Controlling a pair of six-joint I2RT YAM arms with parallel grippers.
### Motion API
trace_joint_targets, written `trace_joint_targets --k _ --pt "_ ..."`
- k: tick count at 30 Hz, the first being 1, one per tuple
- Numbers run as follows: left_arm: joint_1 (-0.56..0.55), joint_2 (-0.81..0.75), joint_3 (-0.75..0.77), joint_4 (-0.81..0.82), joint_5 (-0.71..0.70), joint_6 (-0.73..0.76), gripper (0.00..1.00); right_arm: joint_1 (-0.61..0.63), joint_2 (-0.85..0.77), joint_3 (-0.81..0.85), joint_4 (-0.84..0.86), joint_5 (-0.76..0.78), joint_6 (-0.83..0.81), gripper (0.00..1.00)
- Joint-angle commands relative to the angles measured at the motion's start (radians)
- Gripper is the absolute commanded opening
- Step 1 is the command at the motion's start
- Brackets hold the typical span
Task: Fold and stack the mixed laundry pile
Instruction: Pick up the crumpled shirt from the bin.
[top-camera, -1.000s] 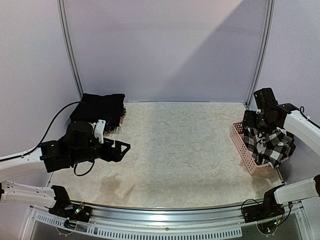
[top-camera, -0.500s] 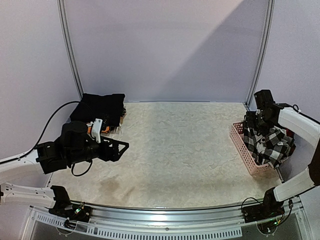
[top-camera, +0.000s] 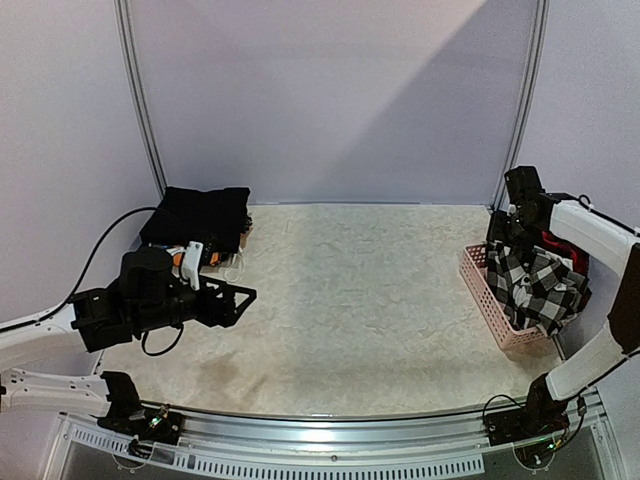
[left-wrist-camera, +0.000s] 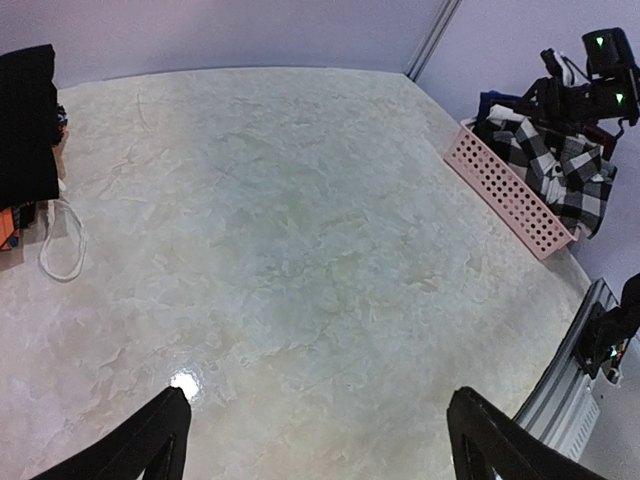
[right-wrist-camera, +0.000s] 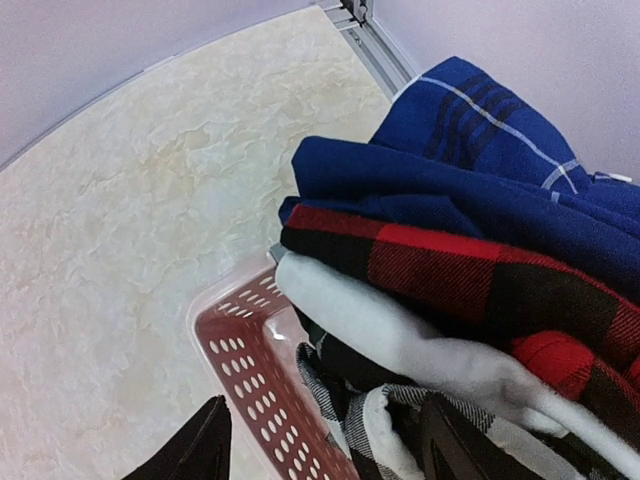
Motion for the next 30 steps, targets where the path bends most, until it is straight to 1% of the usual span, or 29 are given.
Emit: trace_joint_targets --k 1,6,11,15,16,22,27,30 --pt "-0.014 -0.067 -0.041 -0.003 0.0 -0.001 0.91 -0.007 0.044 0.019 -0.015 0.028 -0.015 0.64" --pt "-0.014 -0.098 -0.038 -0.029 -0.011 0.002 0.91 -0.007 0.069 0.013 -0.021 0.01 -0.001 0.58" --pt "-0.014 -0.104 -0.046 -0.029 -0.013 -0.001 0.9 -0.007 0.06 0.011 -0.024 -0.005 -0.001 0.42" --pt "-0.014 -0.103 -0.05 -0.021 -0.014 -0.003 0.9 -0.007 0.06 0.012 -0.037 0.002 -0.004 0.26" --pt "-0.014 -0.102 -0.049 -0.021 -0.013 -0.003 0.9 -0.006 0.061 0.011 -0.042 0.001 -0.002 0.24" --pt "-0.014 -0.103 -0.051 -0.019 -0.003 -0.007 0.9 -0.006 0.039 -0.016 -0.072 0.005 0.007 0.23" --pt "-0.014 -0.105 -0.054 -0.014 0.004 -0.012 0.89 -0.007 -0.004 -0.045 -0.11 -0.021 0.011 0.29" --pt "-0.014 -0.1 -0.052 -0.009 0.006 -0.013 0.89 -0.007 -0.017 -0.05 -0.121 -0.045 0.006 0.3"
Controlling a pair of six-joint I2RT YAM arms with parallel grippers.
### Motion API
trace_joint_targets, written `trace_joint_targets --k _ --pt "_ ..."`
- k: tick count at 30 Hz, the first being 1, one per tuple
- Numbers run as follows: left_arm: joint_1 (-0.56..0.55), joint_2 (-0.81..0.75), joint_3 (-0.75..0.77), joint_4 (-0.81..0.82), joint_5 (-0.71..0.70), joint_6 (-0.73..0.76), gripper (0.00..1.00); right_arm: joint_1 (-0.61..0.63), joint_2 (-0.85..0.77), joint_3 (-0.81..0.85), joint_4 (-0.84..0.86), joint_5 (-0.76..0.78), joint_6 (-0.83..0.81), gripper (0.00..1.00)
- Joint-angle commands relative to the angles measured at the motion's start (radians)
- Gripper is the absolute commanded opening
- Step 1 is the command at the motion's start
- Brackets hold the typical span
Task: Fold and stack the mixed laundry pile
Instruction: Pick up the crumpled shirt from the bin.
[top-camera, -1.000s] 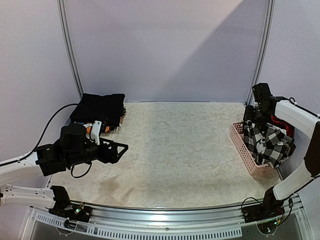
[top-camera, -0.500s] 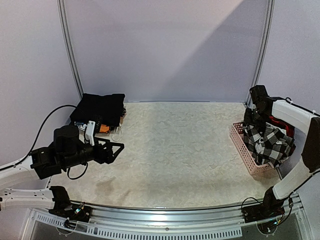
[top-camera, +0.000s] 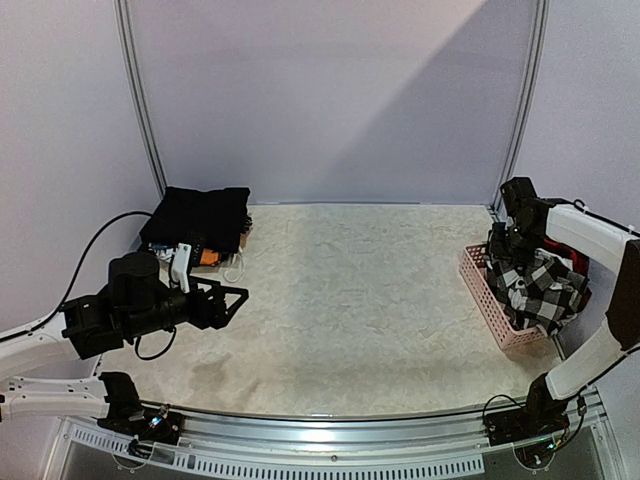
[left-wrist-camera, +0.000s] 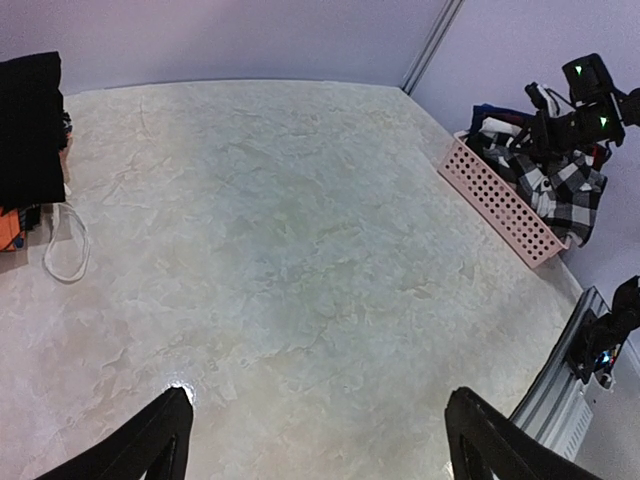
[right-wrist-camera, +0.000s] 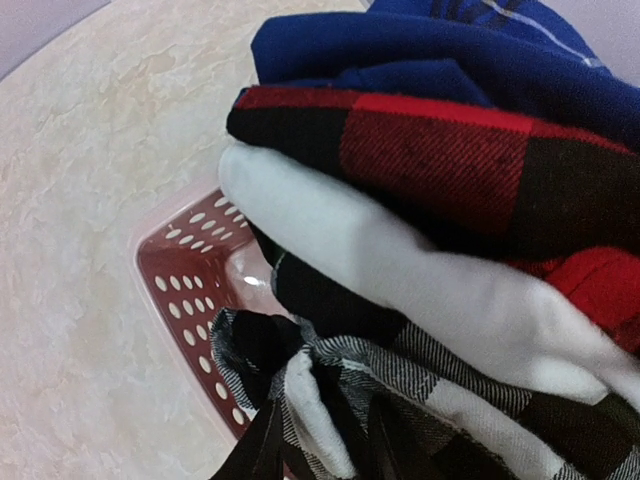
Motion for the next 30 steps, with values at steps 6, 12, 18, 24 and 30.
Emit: trace_joint_targets --k 6,12,18,24,30 --pt "-0.013 0.014 -0.012 0.014 0.016 -0.008 0.89 -0.006 -0.014 0.011 -0.038 -0.045 -0.023 0.3" --pt "-0.013 0.033 -0.01 0.026 0.019 -0.008 0.89 -0.006 0.053 0.042 -0.033 -0.027 -0.042 0.3" --pt "-0.013 0.036 -0.013 0.027 0.023 -0.006 0.88 -0.005 0.096 0.066 -0.035 -0.041 -0.057 0.25" --pt "-0.013 0.033 -0.012 0.027 0.019 -0.003 0.88 -0.005 0.118 0.053 -0.034 -0.059 -0.069 0.08" --pt "-0.013 0.042 -0.011 0.033 0.018 -0.002 0.88 -0.005 0.103 0.092 -0.063 -0.076 -0.08 0.0"
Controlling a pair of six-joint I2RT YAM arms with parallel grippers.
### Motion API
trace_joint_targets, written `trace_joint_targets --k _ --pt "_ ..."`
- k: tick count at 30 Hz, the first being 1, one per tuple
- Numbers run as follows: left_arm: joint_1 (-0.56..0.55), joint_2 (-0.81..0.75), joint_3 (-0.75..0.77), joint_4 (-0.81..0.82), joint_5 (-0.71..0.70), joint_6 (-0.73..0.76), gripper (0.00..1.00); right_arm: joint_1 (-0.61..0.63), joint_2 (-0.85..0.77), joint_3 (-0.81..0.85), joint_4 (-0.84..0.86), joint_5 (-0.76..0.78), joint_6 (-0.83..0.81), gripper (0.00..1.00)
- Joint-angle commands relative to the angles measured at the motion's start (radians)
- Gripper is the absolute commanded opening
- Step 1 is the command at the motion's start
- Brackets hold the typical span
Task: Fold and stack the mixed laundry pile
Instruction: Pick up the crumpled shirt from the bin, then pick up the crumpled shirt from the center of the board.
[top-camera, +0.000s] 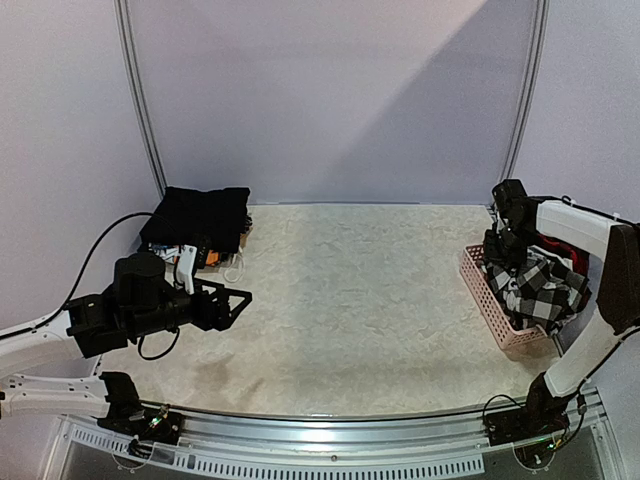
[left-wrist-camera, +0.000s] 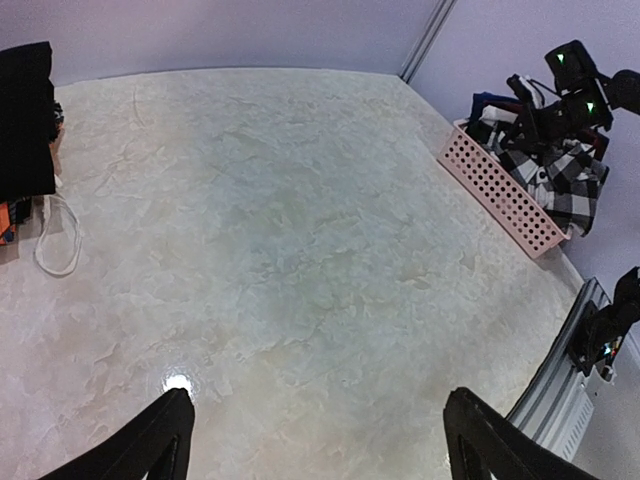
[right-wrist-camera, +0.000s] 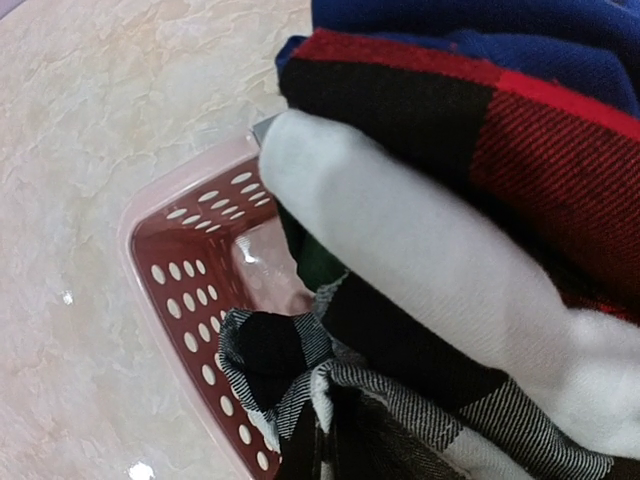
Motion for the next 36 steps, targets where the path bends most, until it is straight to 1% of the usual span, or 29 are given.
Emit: trace_joint_targets --k 1,4,7,12,15,20,23,26,27,29,31,32,34,35,36 --pt "-0.013 0.01 -0.009 0.023 0.0 -0.001 0.88 -0.005 -0.007 0.056 -0.04 -0.035 -0.011 0.0" --pt "-0.013 0.015 -0.007 0.03 -0.001 0.001 0.88 0.028 -0.057 0.096 -0.082 -0.033 -0.01 0.0" --pt "-0.013 0.017 -0.01 0.04 -0.001 0.005 0.89 0.103 -0.118 0.163 -0.138 0.01 -0.007 0.0" --pt "-0.013 0.033 -0.009 0.056 0.002 0.006 0.89 0.269 -0.197 0.346 -0.227 0.094 0.007 0.0" --pt "-0.013 0.042 -0.01 0.066 0.002 0.009 0.9 0.358 -0.2 0.487 -0.272 0.132 0.006 0.0" --pt "-0.013 0.062 -0.009 0.093 0.003 0.013 0.93 0.537 -0.147 0.734 -0.285 0.163 -0.065 0.0" --pt "-0.013 0.086 -0.003 0.111 0.0 0.02 0.94 0.678 -0.064 0.944 -0.318 0.227 -0.125 0.0" --pt "-0.013 0.112 0.01 0.115 0.001 0.025 0.95 0.862 0.066 1.199 -0.365 0.314 -0.194 0.0" --pt "-0.013 0.115 0.012 0.115 0.001 0.026 0.95 0.933 0.1 1.272 -0.372 0.359 -0.241 0.0" --pt "-0.013 0.108 0.018 0.101 -0.01 0.029 0.95 1.082 0.172 1.369 -0.35 0.468 -0.324 0.0" --pt "-0.013 0.081 0.017 0.075 -0.045 0.035 0.95 1.21 0.215 1.354 -0.297 0.557 -0.432 0.0" --pt "-0.014 0.063 0.013 0.06 -0.061 0.036 0.95 1.24 0.221 1.34 -0.293 0.583 -0.464 0.0" --pt "-0.014 0.026 0.009 0.023 -0.092 0.037 0.95 1.253 0.234 1.303 -0.333 0.6 -0.422 0.0" --pt "-0.013 0.006 0.007 0.004 -0.106 0.037 0.95 1.253 0.225 1.245 -0.339 0.603 -0.372 0.0" --pt "-0.013 -0.02 0.002 -0.016 -0.12 0.034 0.95 1.254 0.186 1.143 -0.322 0.594 -0.331 0.0"
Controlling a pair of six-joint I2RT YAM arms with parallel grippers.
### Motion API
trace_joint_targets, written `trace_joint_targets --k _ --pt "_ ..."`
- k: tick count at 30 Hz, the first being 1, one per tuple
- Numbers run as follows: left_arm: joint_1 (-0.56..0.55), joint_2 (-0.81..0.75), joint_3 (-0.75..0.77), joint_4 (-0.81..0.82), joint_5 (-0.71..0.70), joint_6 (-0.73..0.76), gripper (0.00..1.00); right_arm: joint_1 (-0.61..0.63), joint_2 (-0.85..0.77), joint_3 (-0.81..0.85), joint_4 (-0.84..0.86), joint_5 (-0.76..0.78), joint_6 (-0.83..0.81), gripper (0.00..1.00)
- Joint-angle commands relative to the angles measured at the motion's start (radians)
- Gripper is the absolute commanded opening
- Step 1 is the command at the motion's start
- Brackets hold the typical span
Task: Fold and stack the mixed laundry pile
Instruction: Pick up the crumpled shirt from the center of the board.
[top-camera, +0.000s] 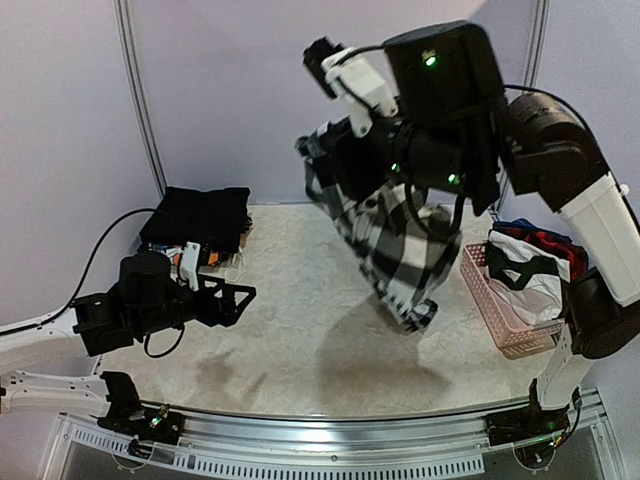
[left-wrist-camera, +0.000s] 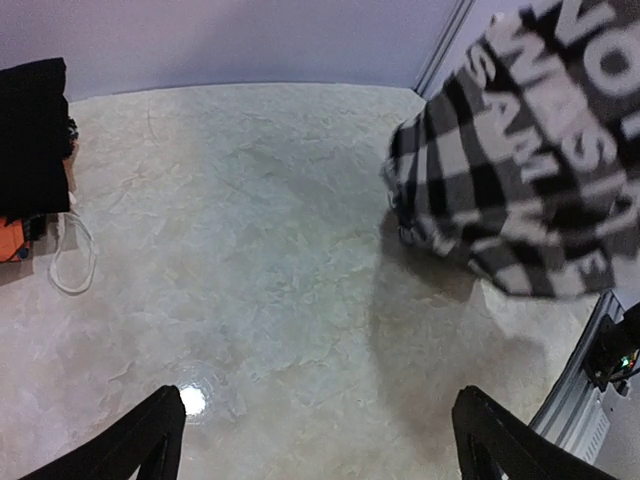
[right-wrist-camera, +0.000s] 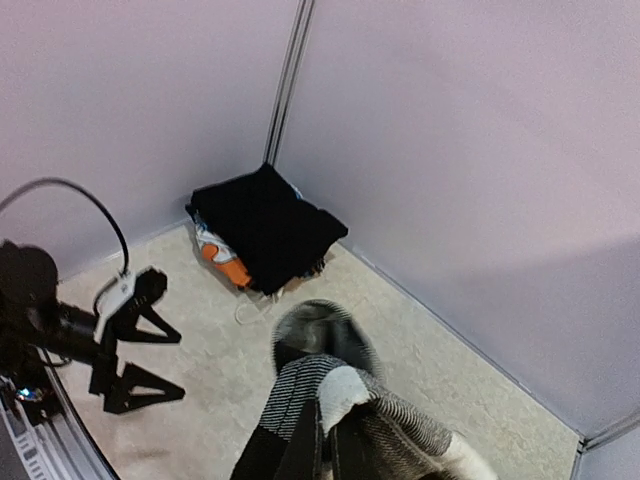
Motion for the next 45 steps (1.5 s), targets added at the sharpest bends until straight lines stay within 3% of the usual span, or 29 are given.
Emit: trace_joint_targets --k 1,6,11,17,23,27,34,38,45 --pt "-0.013 -0.097 -0.004 -0.097 -0.089 0.008 0.95 0.0 -0.071 -0.276 0.017 0.095 0.07 0.0" --pt "-0.013 -0.186 -0.024 -0.18 -0.192 -0.022 0.9 -0.001 -0.356 -0.789 0.182 0.036 0.24 0.0" --pt "-0.013 -0.132 -0.009 -0.168 -0.196 -0.02 0.9 -0.001 -0.542 -1.027 0.181 -0.05 0.374 0.0" --pt "-0.011 0.149 0.092 -0.046 -0.028 0.022 0.91 0.007 -0.624 -1.105 0.174 -0.18 0.379 0.0" --pt "0.057 0.488 0.256 0.014 0.256 0.093 0.89 0.015 -0.675 -1.098 0.026 -0.098 0.425 0.0" --pt "0.057 0.712 0.39 -0.007 0.372 0.138 0.84 0.016 -0.724 -1.142 -0.007 -0.087 0.467 0.0" --pt "0.053 0.948 0.556 -0.067 0.321 0.177 0.83 0.015 -0.803 -1.2 -0.023 -0.078 0.535 0.0" --pt "0.043 1.076 0.678 -0.103 0.294 0.191 0.73 0.015 -0.807 -1.223 -0.026 -0.082 0.539 0.0" --pt "0.018 1.241 0.843 -0.204 0.125 0.179 0.73 0.015 -0.835 -1.235 -0.045 -0.064 0.581 0.0"
